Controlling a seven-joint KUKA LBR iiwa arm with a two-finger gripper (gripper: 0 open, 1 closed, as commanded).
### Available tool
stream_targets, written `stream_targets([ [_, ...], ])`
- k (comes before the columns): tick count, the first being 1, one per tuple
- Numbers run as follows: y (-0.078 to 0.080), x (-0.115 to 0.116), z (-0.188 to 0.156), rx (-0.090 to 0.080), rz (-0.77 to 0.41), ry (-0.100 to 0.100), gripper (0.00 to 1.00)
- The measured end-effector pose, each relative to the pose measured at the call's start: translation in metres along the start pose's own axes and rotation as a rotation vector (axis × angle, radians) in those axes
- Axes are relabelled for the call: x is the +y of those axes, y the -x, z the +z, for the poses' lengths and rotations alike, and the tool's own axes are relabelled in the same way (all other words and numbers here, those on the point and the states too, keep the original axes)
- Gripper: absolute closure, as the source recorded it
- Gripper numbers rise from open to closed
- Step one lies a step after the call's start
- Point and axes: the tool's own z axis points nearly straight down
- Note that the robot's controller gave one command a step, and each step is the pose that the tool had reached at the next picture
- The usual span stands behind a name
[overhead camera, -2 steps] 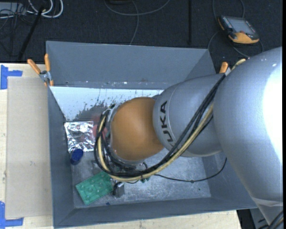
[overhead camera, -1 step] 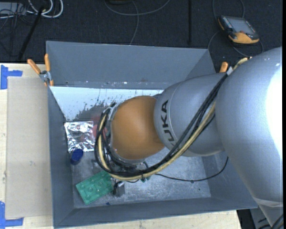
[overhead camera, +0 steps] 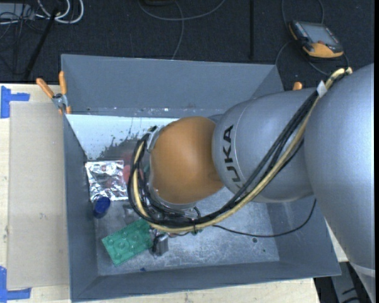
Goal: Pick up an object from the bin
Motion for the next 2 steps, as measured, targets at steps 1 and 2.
stream_targets([
  [1,0.001,0.000,-0.016,0.001,0.004,0.000,1.00],
  [2,0.002,0.001,-0.063,-0.002,0.011,-0.001,1.00],
])
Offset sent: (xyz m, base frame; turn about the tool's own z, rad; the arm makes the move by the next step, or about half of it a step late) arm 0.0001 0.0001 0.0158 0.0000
